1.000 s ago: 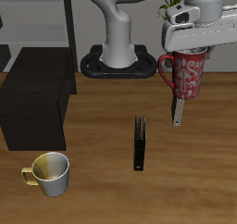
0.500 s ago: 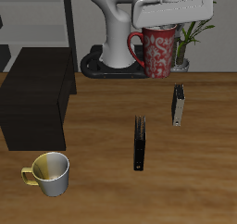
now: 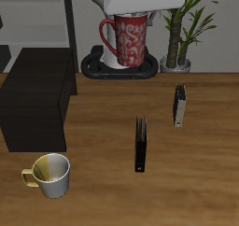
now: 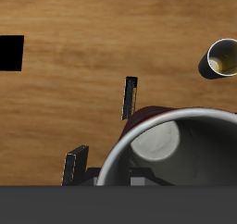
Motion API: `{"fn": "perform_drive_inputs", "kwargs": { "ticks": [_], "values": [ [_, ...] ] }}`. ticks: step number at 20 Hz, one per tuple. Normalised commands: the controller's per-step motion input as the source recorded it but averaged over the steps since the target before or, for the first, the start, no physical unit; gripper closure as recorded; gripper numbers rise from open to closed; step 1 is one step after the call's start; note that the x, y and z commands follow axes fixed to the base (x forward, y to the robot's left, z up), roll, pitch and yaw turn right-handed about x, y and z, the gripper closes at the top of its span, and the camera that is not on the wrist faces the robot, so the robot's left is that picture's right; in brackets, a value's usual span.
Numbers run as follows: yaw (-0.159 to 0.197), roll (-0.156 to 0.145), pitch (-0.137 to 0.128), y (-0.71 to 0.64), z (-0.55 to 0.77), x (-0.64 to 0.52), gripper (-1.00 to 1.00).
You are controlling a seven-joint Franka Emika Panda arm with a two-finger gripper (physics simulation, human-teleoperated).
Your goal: Place the red mug on top of the shelf
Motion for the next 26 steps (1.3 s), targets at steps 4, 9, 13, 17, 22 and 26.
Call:
{"fn": "perform_drive_inputs", "kwargs": {
  "ticks": [4,9,13,17,22,26],
  "values": [
    [-0.018,-0.019,0.001,-0.57,0.1,-0.02,1.0],
    [0.018,-0.034,-0.007,-0.53,0.09,-0.02,1.0],
    [0.012,-0.064,-0.015,-0.66,-0.04,0.01,1.0],
    [-0.002,-0.045,-0.014,-0.54,-0.09,0.01,1.0],
    [-0.034,-0.04,0.004,-0.51,-0.13,-0.05,1.0],
    [-0.027,-0.023,0.017,-0.38,-0.12,0.0,1.0]
  ]
}}
